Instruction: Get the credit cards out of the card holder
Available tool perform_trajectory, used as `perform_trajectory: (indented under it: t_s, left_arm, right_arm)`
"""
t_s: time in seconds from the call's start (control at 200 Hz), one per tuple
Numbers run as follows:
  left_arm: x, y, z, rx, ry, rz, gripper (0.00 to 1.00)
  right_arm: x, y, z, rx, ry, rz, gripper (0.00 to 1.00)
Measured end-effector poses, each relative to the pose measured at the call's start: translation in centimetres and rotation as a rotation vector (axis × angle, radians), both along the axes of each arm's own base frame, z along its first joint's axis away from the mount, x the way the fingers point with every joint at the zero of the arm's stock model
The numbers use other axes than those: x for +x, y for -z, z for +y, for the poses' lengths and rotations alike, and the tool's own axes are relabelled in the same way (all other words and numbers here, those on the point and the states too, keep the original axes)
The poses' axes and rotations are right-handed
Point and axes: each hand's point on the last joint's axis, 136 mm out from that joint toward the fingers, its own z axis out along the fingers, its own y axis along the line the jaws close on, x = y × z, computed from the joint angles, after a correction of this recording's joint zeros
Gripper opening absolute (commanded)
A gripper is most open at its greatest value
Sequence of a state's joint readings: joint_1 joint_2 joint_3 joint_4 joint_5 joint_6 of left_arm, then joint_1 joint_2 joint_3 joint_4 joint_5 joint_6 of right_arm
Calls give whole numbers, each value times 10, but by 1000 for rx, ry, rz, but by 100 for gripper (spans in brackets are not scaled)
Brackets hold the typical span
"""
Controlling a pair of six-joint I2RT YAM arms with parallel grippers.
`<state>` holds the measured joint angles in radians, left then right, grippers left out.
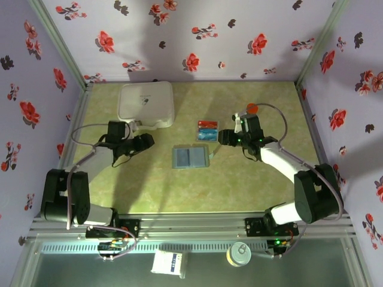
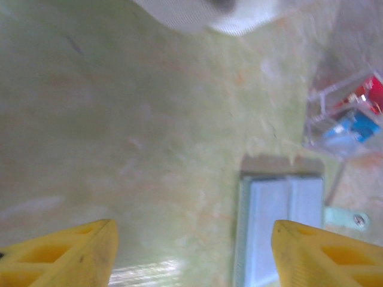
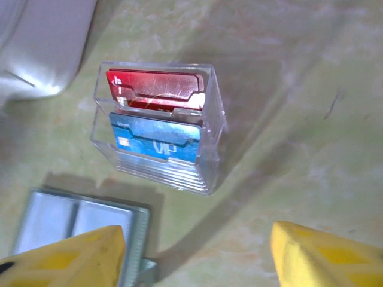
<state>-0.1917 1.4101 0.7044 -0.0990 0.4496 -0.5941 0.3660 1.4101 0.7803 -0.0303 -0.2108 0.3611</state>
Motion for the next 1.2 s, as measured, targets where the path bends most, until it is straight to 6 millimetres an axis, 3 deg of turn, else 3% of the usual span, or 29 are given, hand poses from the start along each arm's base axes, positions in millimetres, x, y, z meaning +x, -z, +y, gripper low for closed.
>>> perform_trajectory:
  t_s: [0.19, 0.33, 0.39, 0.43, 0.58, 0.71, 1.2]
  left_arm:
    - [-16, -1, -40, -96, 114, 38, 39]
    - [-25, 4, -60, -137, 160, 73, 26]
    - [-27, 9, -67, -151, 176, 92, 10]
    - [-29, 13, -73, -160, 181, 113, 6]
    - [-39, 28, -91, -172, 221, 164, 2]
    - [-43, 32, -101, -183, 241, 176, 0]
    - [-49, 61, -99, -146, 230, 257, 0]
  right_arm:
    - [-10, -2, 32, 203, 69, 139, 39]
    - [-20, 7, 75, 255, 23, 257, 29]
    - [-25, 10, 94, 266, -4, 296, 25]
    - [-27, 11, 107, 270, -26, 320, 24]
    - [-36, 19, 144, 280, -84, 386, 25]
    - [-43, 31, 162, 264, -106, 440, 25]
    - [-59, 68, 192, 208, -145, 565, 19]
